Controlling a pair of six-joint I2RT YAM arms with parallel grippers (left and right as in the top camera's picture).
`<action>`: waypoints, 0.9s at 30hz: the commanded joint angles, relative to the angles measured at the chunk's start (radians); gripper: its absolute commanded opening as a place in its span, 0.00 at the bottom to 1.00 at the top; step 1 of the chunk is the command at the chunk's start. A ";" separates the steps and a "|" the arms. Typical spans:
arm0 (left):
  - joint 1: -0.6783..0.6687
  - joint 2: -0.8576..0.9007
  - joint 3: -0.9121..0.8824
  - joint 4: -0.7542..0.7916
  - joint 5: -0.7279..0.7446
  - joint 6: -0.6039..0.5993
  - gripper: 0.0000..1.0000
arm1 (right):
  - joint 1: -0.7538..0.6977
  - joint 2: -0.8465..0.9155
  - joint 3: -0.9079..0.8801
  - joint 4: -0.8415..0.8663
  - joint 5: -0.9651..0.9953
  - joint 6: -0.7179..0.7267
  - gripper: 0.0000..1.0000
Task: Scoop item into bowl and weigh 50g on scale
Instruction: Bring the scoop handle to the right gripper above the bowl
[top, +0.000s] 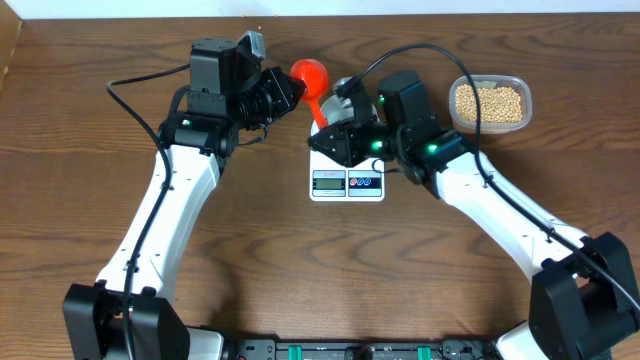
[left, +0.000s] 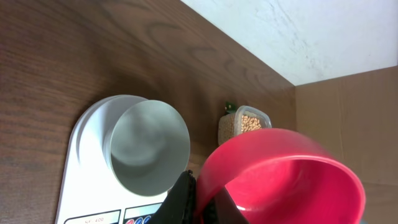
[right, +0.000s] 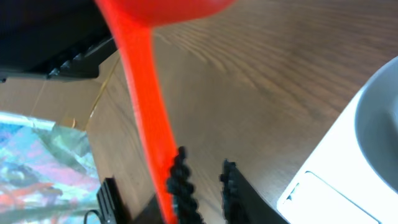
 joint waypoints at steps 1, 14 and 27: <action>0.001 0.002 0.018 0.005 0.006 -0.005 0.07 | -0.027 -0.006 0.015 0.008 -0.033 0.000 0.24; 0.009 0.002 0.018 0.005 0.005 -0.004 0.07 | -0.046 -0.006 0.015 0.051 -0.171 -0.009 0.24; 0.044 0.002 0.018 0.002 0.006 -0.018 0.08 | -0.064 -0.006 0.015 0.041 -0.192 -0.048 0.19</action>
